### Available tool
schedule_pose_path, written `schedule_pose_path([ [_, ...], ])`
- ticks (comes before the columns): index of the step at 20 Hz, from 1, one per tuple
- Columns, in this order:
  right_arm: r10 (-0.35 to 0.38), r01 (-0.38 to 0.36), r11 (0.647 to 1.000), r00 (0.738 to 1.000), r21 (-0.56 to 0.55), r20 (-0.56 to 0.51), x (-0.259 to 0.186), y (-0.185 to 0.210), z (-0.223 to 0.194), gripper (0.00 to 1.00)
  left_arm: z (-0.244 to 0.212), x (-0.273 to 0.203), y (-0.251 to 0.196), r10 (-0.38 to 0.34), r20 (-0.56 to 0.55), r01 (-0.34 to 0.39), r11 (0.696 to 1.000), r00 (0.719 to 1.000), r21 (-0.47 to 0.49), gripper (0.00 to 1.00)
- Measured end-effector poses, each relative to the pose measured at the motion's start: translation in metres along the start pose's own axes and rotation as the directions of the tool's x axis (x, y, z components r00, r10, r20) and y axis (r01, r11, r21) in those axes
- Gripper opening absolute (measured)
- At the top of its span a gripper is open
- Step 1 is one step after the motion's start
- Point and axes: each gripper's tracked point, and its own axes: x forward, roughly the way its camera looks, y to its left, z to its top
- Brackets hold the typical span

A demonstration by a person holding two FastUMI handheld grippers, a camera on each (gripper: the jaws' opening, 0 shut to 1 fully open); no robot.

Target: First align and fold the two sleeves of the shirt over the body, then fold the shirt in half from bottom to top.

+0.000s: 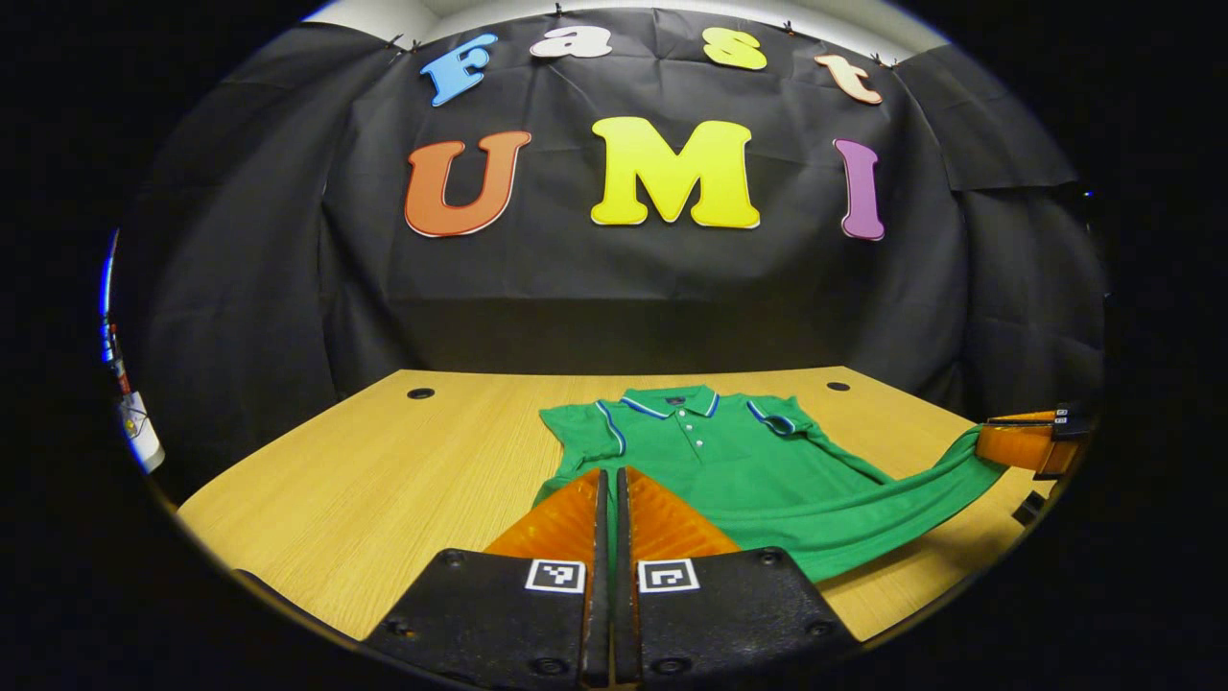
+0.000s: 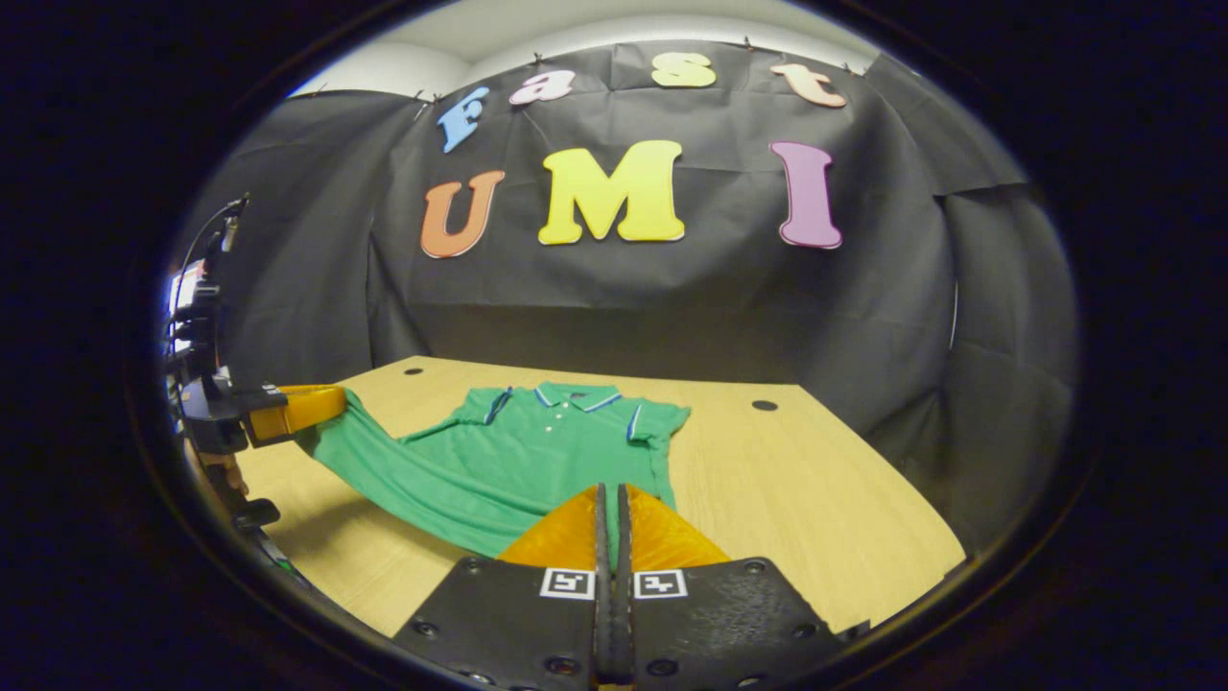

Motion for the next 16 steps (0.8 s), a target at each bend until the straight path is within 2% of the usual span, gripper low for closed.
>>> schedule_pose_path([
  [6, -0.030, 0.028, 0.999, 0.995, 0.018, 0.099, 0.068, -0.009, 0.078, 0.00, 0.052, 0.070, 0.002, -0.032, 0.024, 0.032, 0.999, 0.999, -0.009, 0.08],
  [12, -0.071, 0.062, 0.997, 0.982, 0.056, 0.176, 0.151, -0.024, 0.144, 0.00, 0.095, 0.152, 0.023, -0.019, 0.064, 0.020, 1.000, 0.998, -0.013, 0.07],
  [16, -0.075, 0.063, 0.995, 0.982, 0.075, 0.176, 0.225, -0.025, 0.167, 0.00, 0.103, 0.215, 0.045, 0.028, 0.077, -0.025, 0.999, 0.997, -0.035, 0.07],
])
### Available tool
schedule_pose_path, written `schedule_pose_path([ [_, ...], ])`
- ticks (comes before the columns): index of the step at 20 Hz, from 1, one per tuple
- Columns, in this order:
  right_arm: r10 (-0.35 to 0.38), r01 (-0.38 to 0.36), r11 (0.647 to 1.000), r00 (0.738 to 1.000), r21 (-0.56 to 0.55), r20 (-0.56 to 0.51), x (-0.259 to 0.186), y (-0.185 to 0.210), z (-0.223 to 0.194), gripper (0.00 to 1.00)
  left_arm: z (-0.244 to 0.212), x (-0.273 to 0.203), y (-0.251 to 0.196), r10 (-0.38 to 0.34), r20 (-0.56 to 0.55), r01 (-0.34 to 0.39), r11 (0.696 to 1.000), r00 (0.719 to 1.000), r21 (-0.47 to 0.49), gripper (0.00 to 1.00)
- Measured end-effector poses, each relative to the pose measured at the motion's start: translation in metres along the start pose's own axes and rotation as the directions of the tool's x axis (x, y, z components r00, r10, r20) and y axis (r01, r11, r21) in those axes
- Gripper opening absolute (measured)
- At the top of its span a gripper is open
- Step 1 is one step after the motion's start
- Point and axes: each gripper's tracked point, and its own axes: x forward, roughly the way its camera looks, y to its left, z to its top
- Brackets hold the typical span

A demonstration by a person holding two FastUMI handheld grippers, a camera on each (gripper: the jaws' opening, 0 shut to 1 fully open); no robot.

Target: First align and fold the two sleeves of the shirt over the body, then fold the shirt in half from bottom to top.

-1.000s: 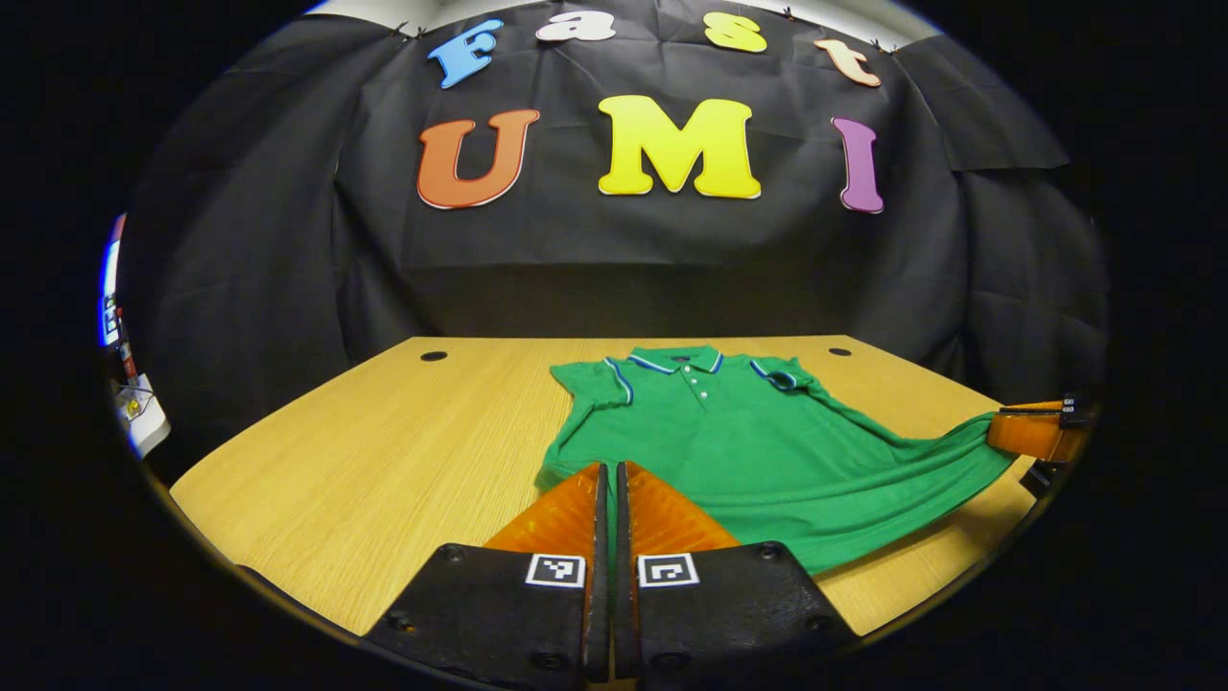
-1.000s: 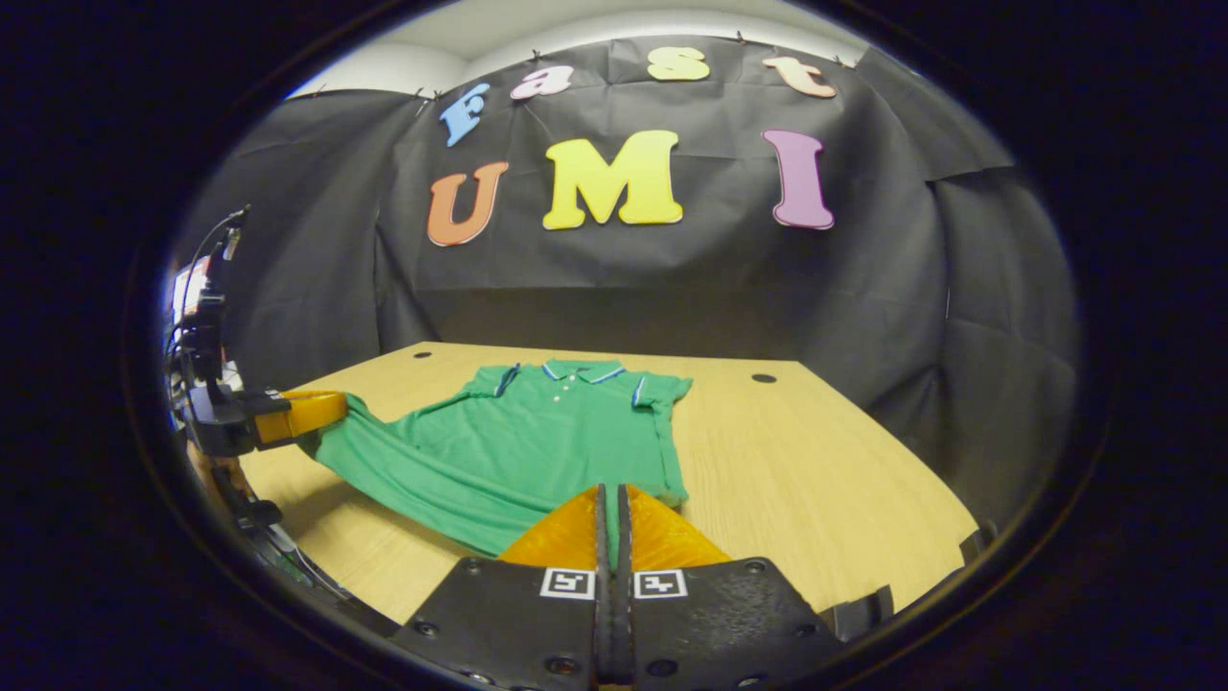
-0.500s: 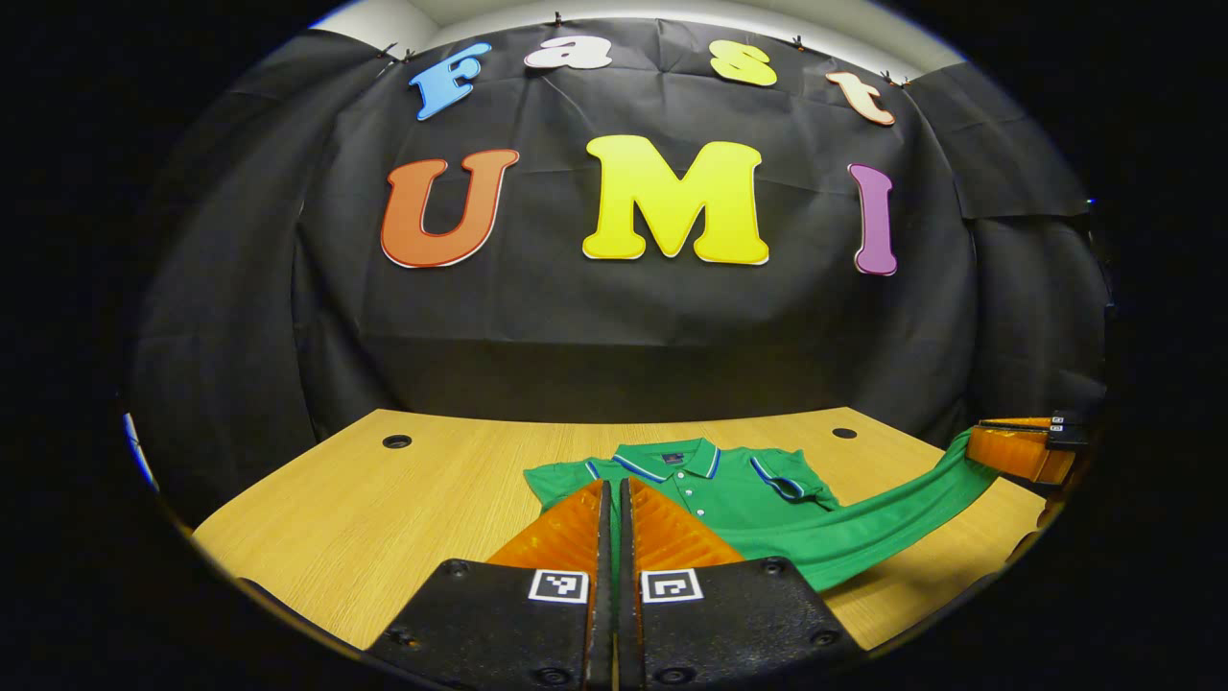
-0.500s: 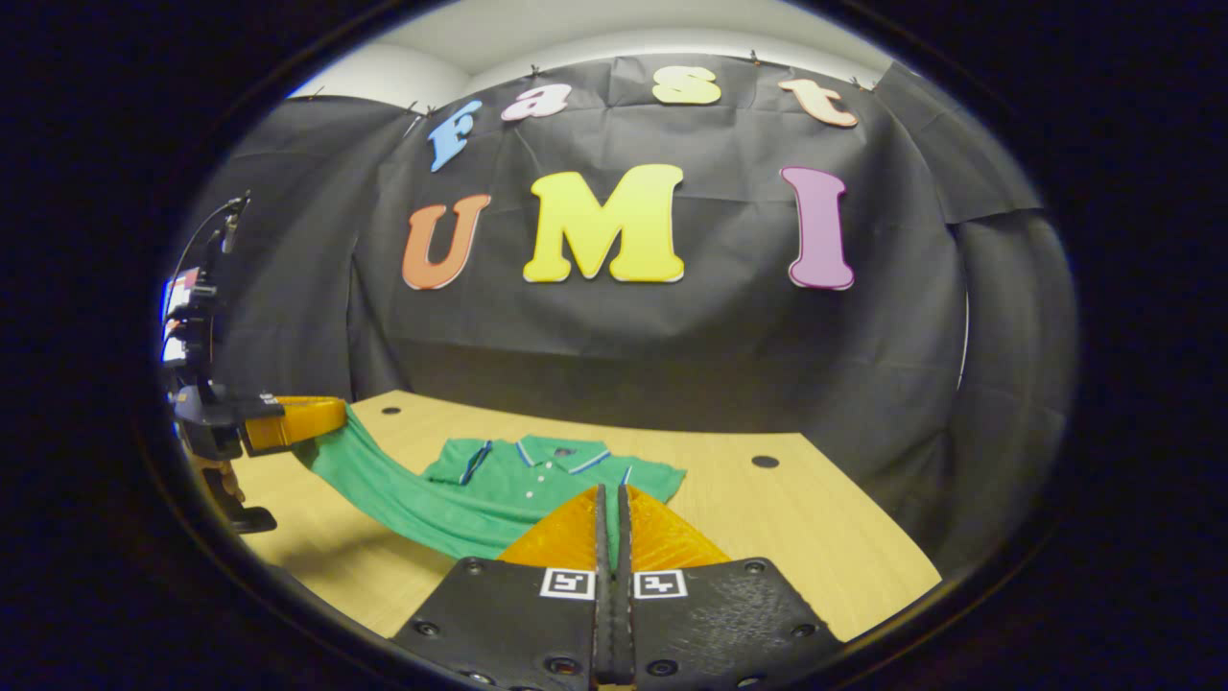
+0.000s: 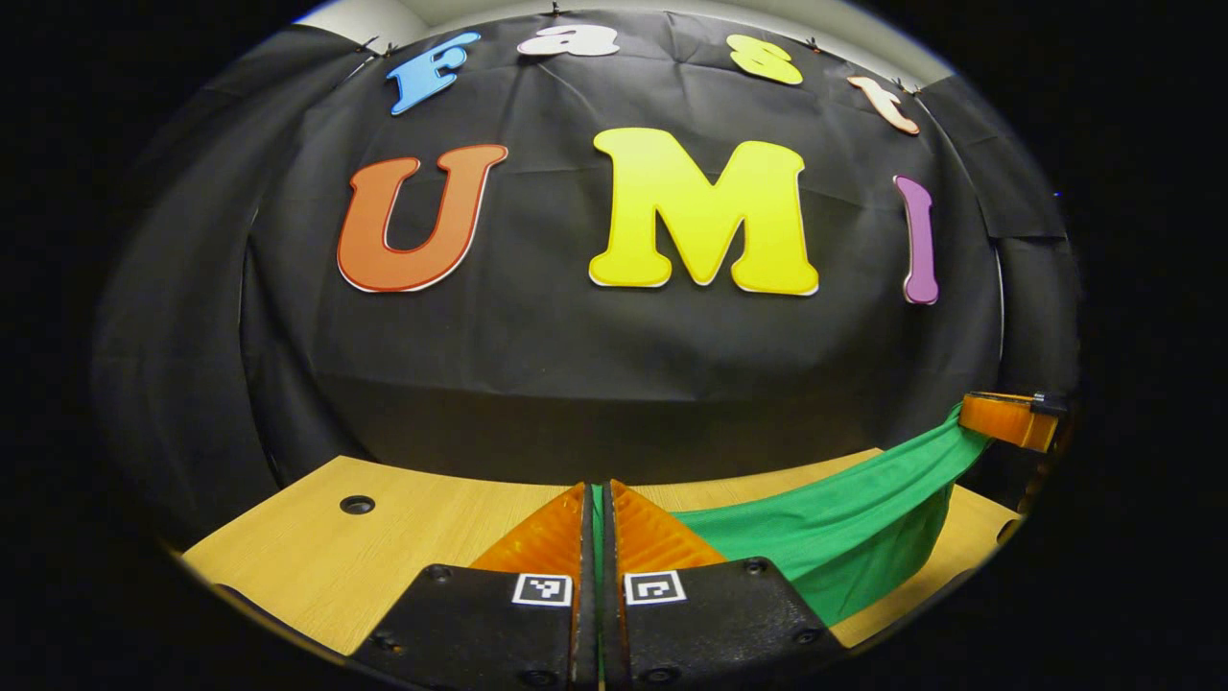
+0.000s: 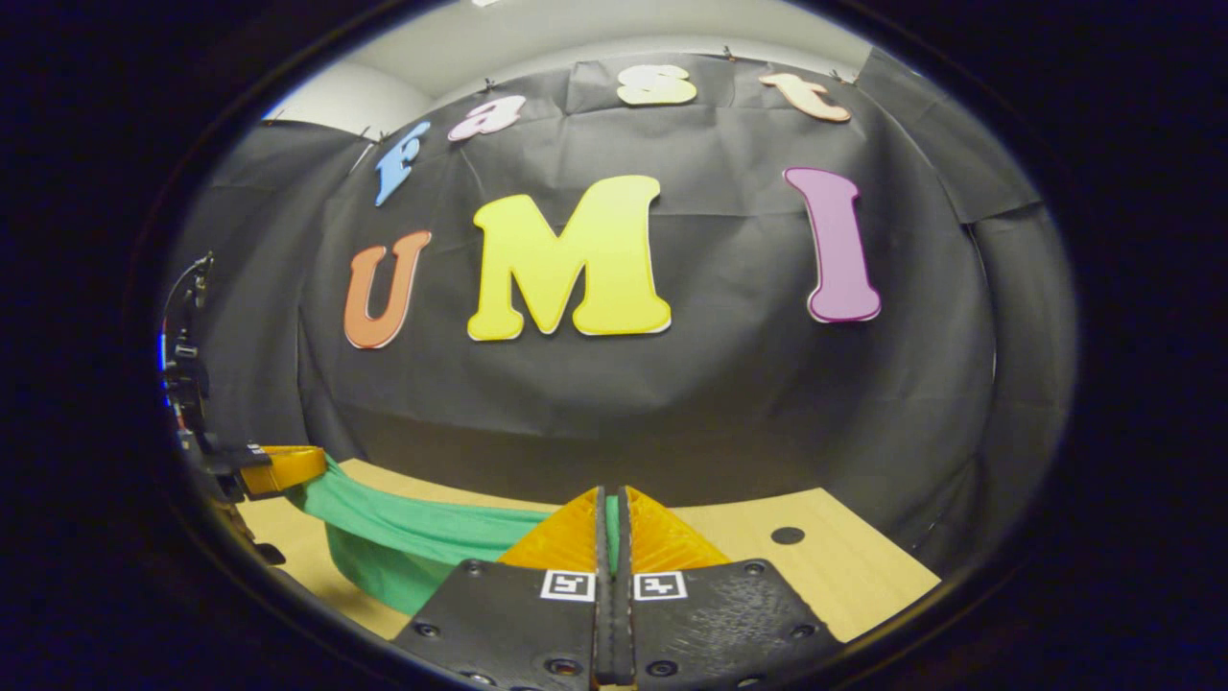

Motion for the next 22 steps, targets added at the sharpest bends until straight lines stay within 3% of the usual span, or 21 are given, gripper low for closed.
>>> schedule_pose_path([
  [4, 0.000, 0.002, 1.000, 0.997, 0.022, -0.083, 0.070, 0.007, -0.026, 0.00, -0.023, 0.054, 0.014, 0.013, -0.027, -0.013, 1.000, 1.000, 0.009, 0.08],
  [10, -0.055, 0.056, 0.998, 0.983, -0.003, -0.175, 0.149, -0.010, -0.092, 0.00, -0.077, 0.129, 0.013, -0.017, -0.094, 0.018, 1.000, 0.995, 0.010, 0.08],
  [17, -0.081, 0.081, 0.997, 0.977, -0.008, -0.197, 0.179, -0.022, -0.118, 0.00, -0.100, 0.149, 0.011, 0.010, -0.117, -0.002, 0.997, 0.993, 0.072, 0.09],
  [19, -0.112, 0.106, 0.993, 0.975, -0.041, -0.194, 0.174, -0.029, -0.115, 0.05, -0.096, 0.145, 0.020, 0.047, -0.109, -0.039, 0.996, 0.993, 0.076, 0.21],
  [20, -0.114, 0.108, 0.993, 0.976, -0.042, -0.186, 0.172, -0.031, -0.111, 0.10, -0.096, 0.143, 0.024, 0.069, -0.108, -0.060, 0.995, 0.992, 0.084, 0.41],
  [21, -0.107, 0.104, 0.994, 0.976, -0.027, -0.192, 0.171, -0.031, -0.110, 0.12, -0.096, 0.142, 0.026, 0.074, -0.112, -0.065, 0.995, 0.991, 0.079, 0.30],
  [22, -0.093, 0.094, 0.996, 0.975, -0.007, -0.201, 0.167, -0.029, -0.108, 0.40, -0.098, 0.140, 0.025, 0.071, -0.119, -0.064, 0.996, 0.990, 0.063, 0.78],
])
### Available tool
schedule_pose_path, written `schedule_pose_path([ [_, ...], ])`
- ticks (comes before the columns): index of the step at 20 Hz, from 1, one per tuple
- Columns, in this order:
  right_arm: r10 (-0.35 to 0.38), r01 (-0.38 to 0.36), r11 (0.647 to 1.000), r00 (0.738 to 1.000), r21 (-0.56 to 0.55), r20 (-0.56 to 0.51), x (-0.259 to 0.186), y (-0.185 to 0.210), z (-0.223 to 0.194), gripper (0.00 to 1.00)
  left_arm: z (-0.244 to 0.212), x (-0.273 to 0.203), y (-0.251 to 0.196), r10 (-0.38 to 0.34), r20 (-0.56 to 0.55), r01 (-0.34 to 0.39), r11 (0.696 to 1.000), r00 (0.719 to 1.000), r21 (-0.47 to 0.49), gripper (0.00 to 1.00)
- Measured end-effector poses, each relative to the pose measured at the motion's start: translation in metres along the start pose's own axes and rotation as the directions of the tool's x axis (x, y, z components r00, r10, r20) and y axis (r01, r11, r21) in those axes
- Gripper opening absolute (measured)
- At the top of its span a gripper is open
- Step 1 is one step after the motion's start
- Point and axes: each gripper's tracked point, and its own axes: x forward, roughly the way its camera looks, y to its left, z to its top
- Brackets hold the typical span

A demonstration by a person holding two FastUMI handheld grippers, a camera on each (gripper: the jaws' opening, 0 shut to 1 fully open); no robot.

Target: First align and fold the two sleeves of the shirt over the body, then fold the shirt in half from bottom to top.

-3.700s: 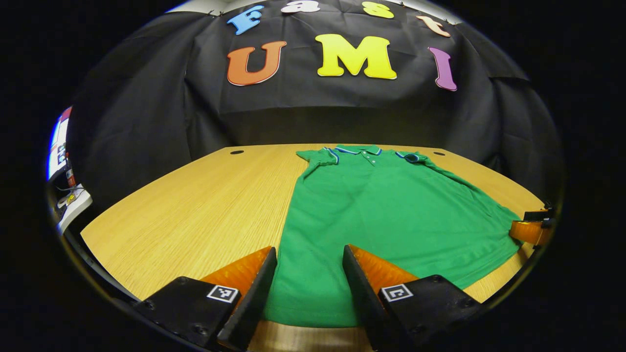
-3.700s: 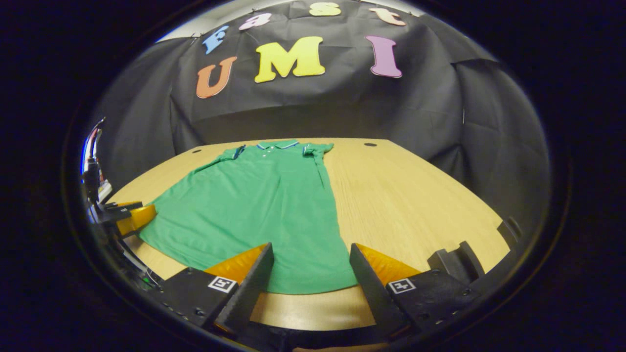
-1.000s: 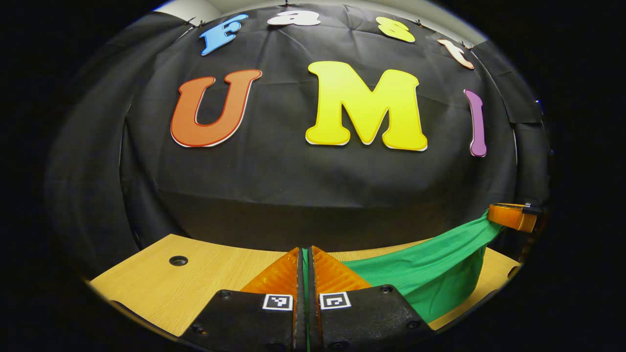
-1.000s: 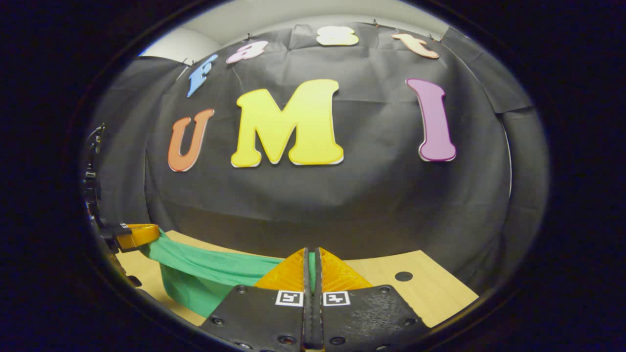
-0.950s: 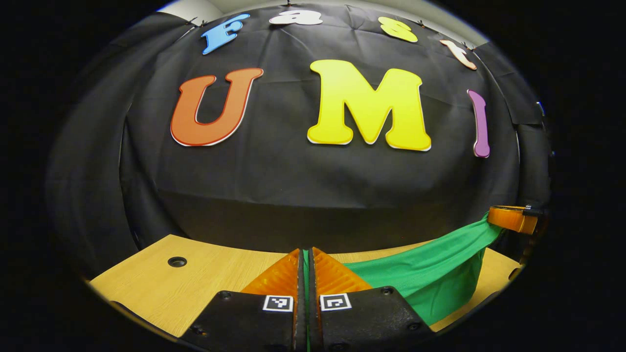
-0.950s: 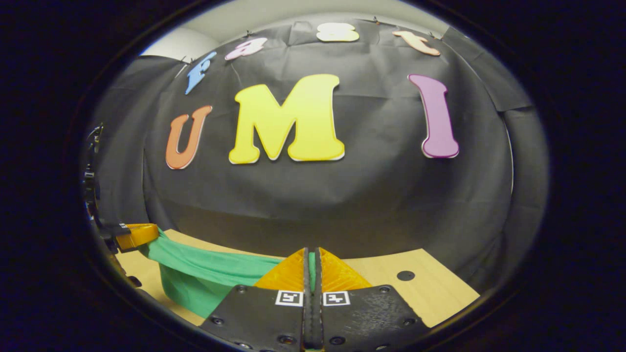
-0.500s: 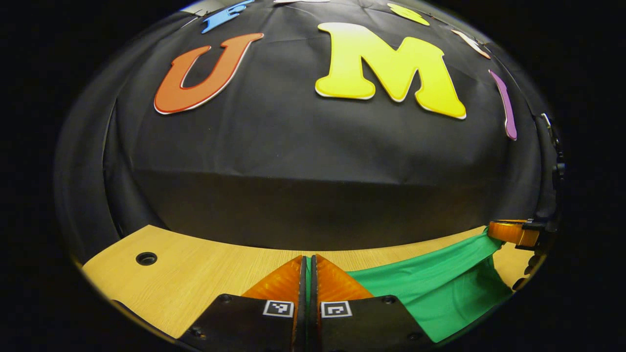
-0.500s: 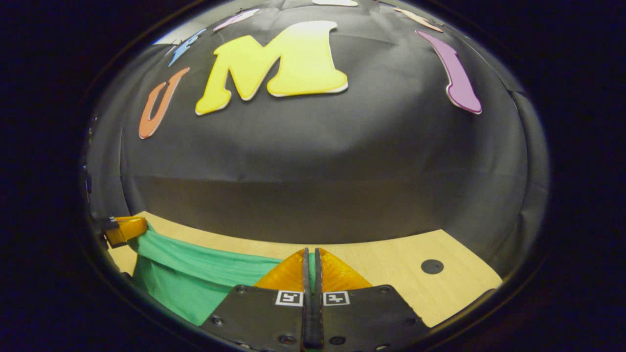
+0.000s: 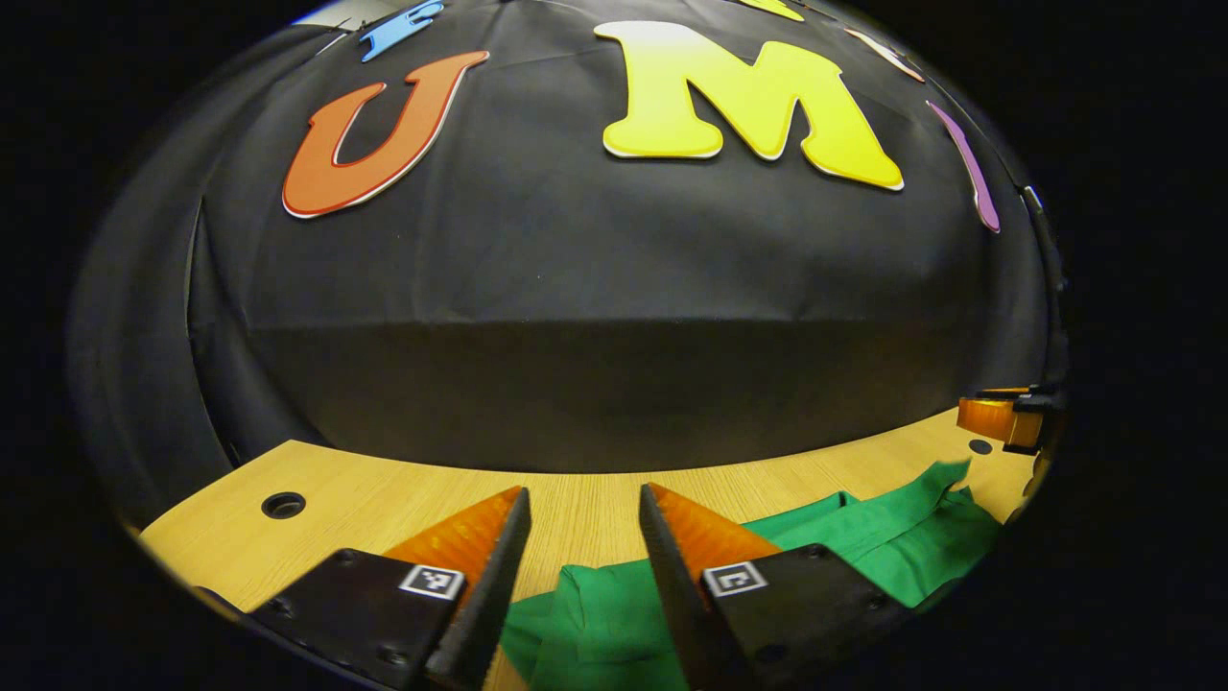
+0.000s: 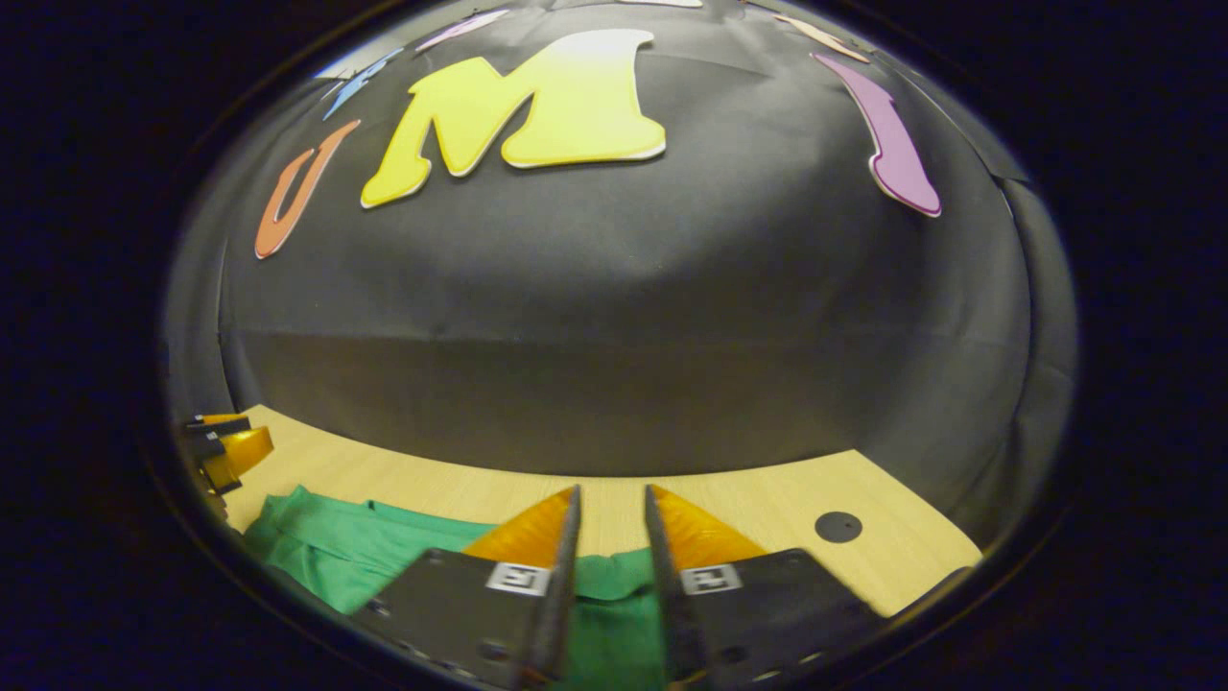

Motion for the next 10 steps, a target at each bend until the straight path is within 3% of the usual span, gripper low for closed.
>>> schedule_pose_path([
  [1, 0.007, -0.007, 1.000, 1.000, 0.011, -0.008, -0.007, 0.000, 0.001, 0.69, 0.000, -0.004, 0.001, 0.001, -0.007, -0.001, 1.000, 1.000, -0.018, 0.72],
  [2, 0.007, -0.007, 1.000, 1.000, 0.011, -0.011, -0.009, -0.001, 0.002, 0.97, -0.004, -0.005, 0.000, 0.007, -0.014, -0.008, 1.000, 1.000, -0.027, 1.00],
  [3, 0.001, -0.001, 1.000, 1.000, -0.001, -0.009, -0.013, -0.002, 0.003, 0.94, -0.002, -0.009, -0.003, 0.002, -0.026, -0.003, 0.999, 1.000, -0.032, 1.00],
  [10, -0.018, 0.028, 0.989, 0.998, -0.145, 0.066, -0.078, 0.000, 0.027, 0.95, 0.017, -0.061, -0.019, -0.009, -0.024, 0.009, 1.000, 1.000, -0.002, 1.00],
])
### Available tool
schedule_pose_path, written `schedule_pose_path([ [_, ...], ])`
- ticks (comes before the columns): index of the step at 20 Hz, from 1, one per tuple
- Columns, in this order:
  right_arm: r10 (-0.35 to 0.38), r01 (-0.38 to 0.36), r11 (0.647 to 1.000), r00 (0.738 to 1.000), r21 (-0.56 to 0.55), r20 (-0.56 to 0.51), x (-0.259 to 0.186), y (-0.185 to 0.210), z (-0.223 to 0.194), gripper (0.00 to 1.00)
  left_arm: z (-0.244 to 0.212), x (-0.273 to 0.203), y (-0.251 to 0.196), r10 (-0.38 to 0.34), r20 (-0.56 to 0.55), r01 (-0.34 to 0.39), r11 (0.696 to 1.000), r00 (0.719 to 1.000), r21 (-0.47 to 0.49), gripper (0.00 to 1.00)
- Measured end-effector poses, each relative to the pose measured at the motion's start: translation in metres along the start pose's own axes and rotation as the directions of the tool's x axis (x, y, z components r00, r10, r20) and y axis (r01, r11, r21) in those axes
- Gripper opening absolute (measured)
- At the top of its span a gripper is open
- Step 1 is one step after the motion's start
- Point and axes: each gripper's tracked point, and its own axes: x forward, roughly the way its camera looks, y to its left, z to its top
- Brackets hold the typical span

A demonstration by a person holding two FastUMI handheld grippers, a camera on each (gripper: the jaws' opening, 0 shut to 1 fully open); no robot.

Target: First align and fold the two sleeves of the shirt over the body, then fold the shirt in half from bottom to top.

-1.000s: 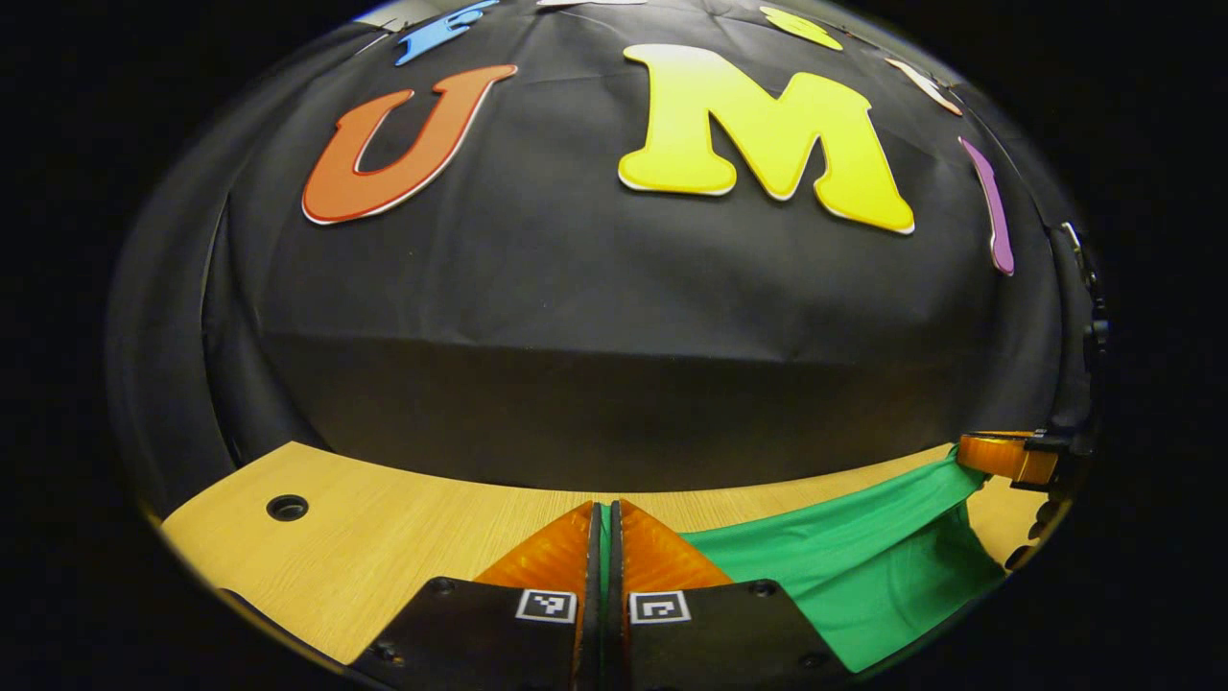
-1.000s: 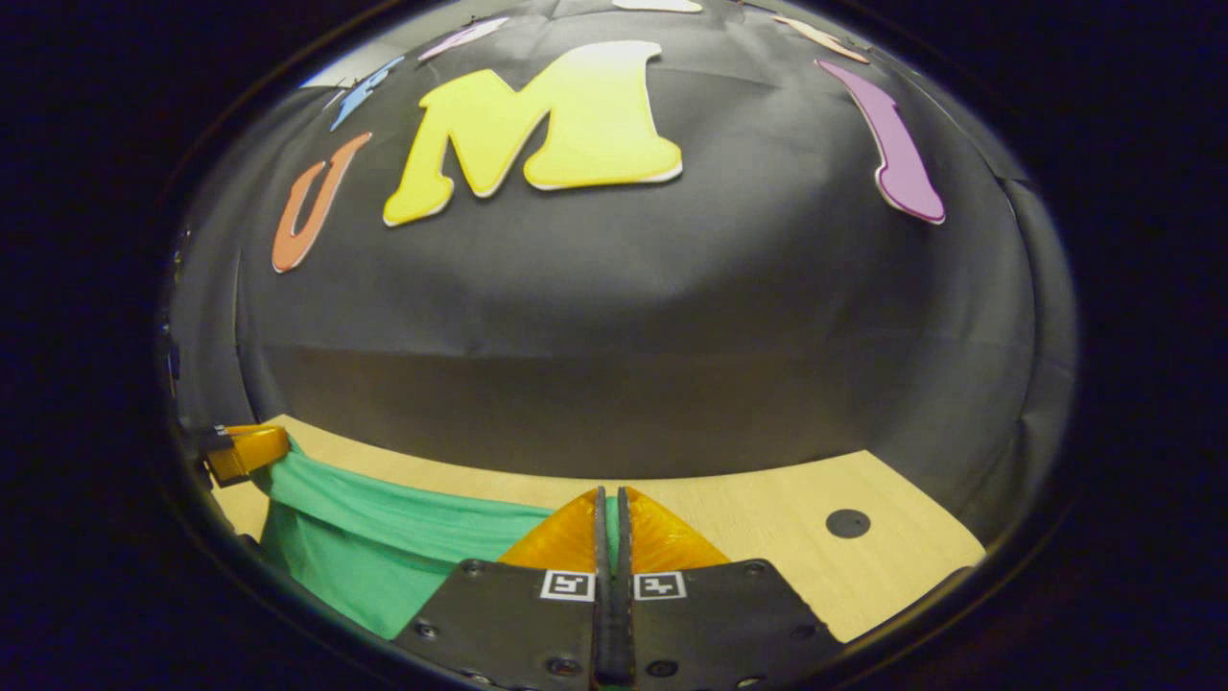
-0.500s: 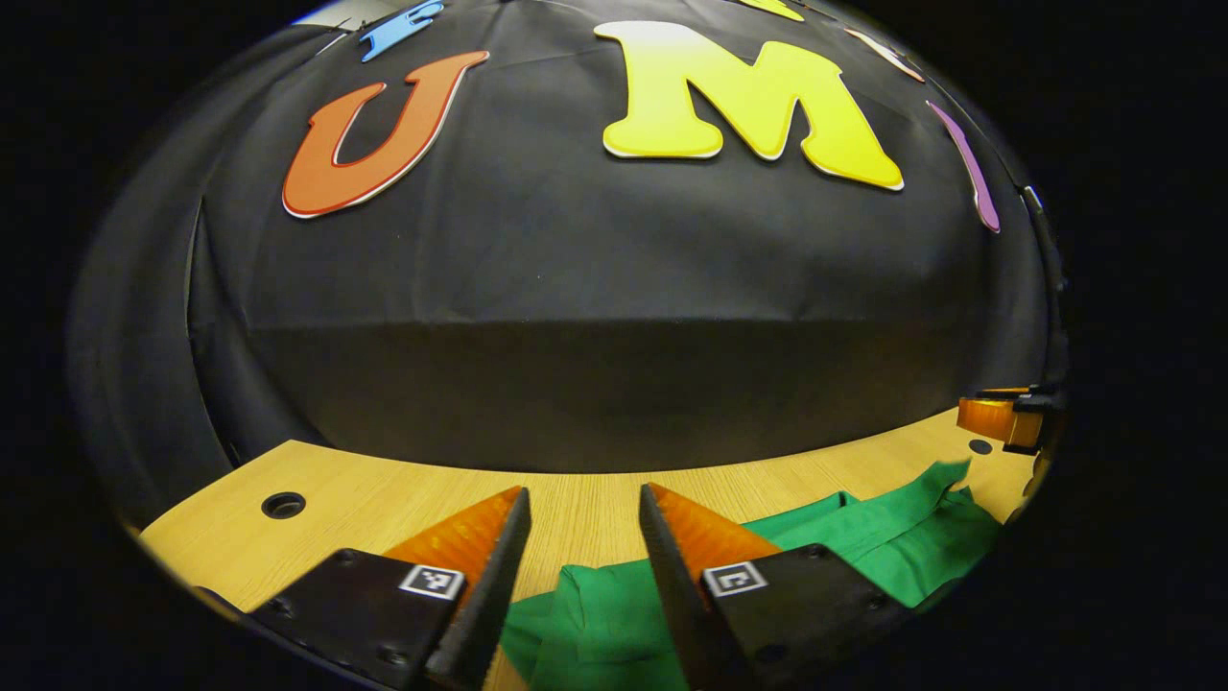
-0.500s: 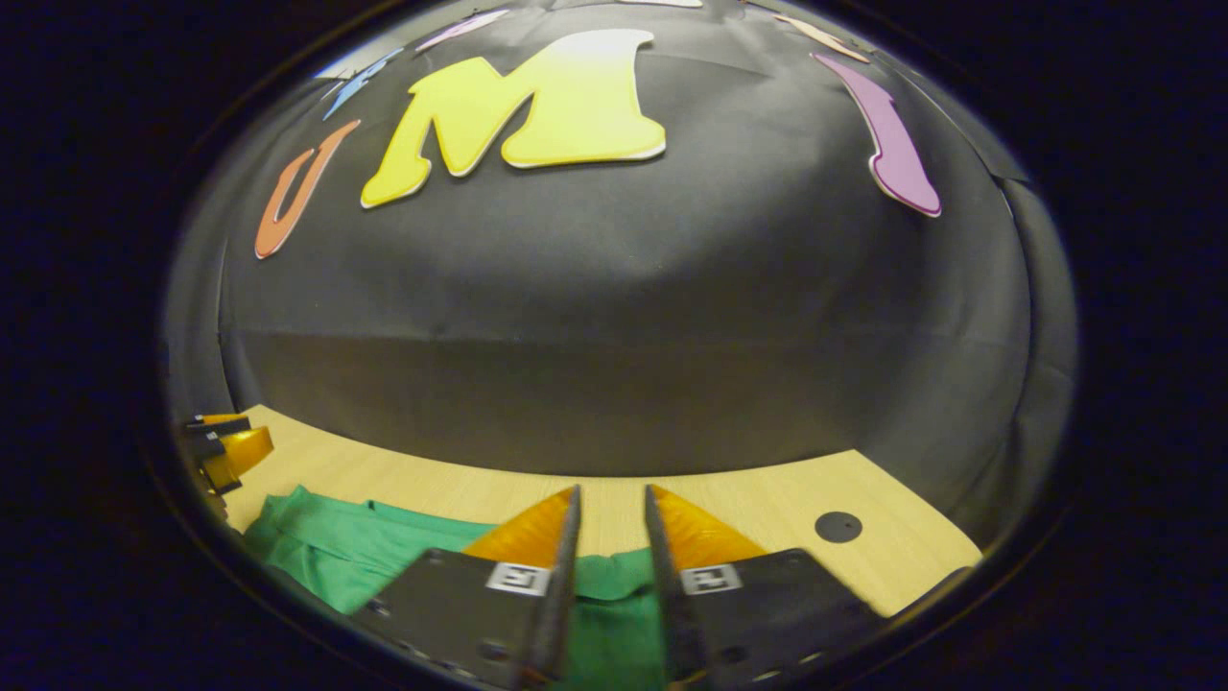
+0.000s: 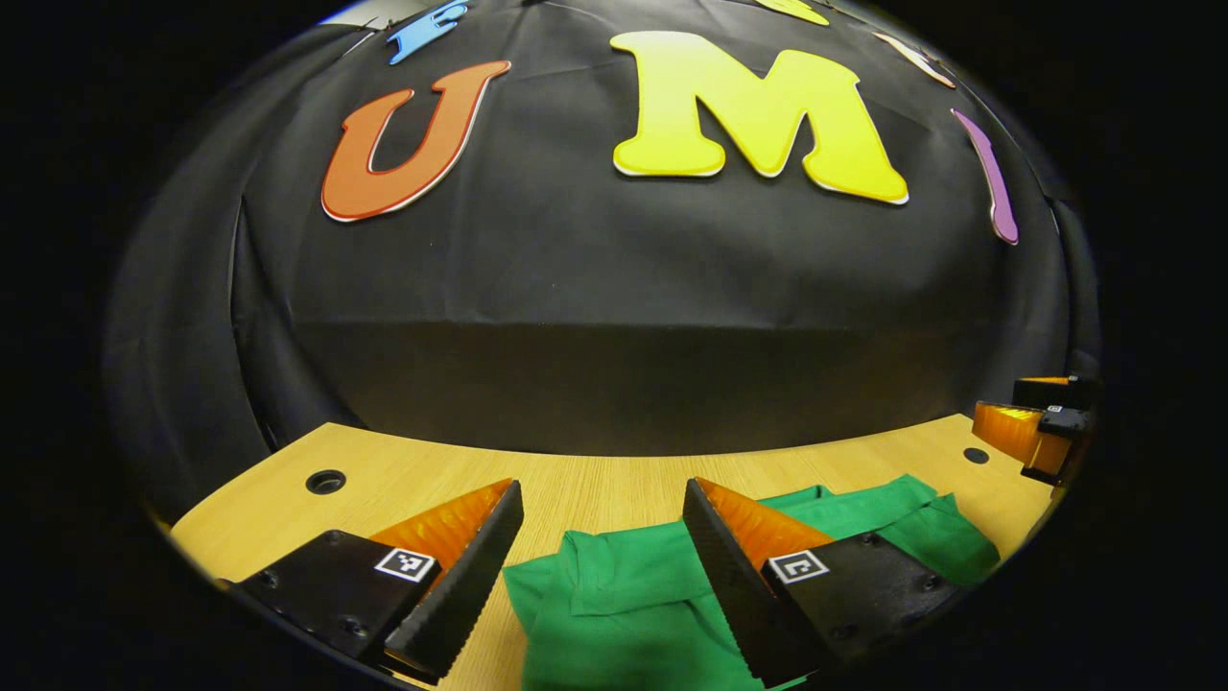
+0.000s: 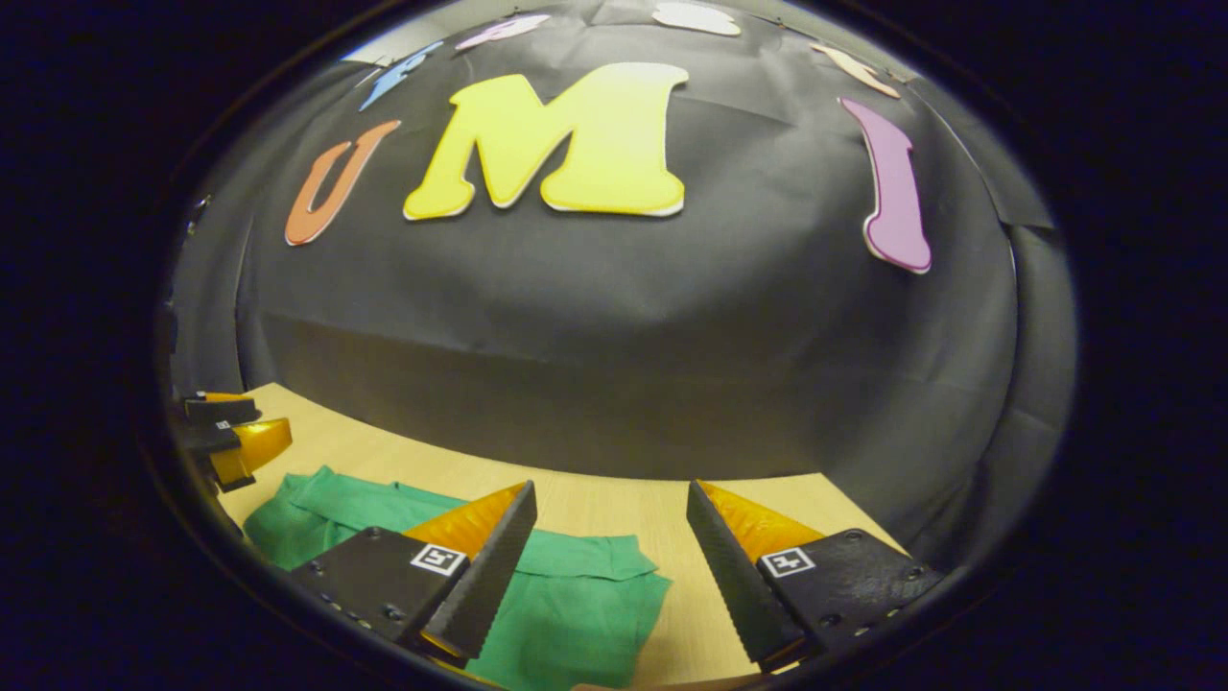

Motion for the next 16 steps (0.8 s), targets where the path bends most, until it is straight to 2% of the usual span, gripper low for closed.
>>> schedule_pose_path([
  [2, 0.005, -0.005, 1.000, 1.000, -0.016, 0.024, -0.028, -0.003, 0.015, 0.96, 0.012, -0.025, 0.001, 0.012, 0.012, -0.012, 1.000, 1.000, 0.002, 1.00],
  [5, 0.027, -0.028, 0.999, 0.999, 0.030, 0.035, -0.075, -0.009, 0.034, 0.95, 0.040, -0.066, 0.001, 0.015, 0.053, -0.014, 1.000, 0.998, -0.025, 1.00],
  [9, 0.032, -0.036, 0.999, 0.996, 0.039, 0.083, -0.150, -0.025, 0.058, 0.95, 0.065, -0.127, -0.002, 0.024, 0.093, -0.023, 1.000, 0.995, -0.007, 1.00],
  [13, -0.005, 0.010, 0.999, 0.991, -0.034, 0.132, -0.231, -0.047, 0.066, 0.96, 0.067, -0.194, 0.000, 0.045, 0.088, -0.042, 0.999, 0.995, -0.030, 1.00],
  [16, -0.029, 0.039, 0.998, 0.986, -0.054, 0.166, -0.295, -0.062, 0.066, 0.96, 0.064, -0.239, -0.008, 0.028, 0.083, -0.025, 0.999, 0.996, -0.039, 1.00],
])
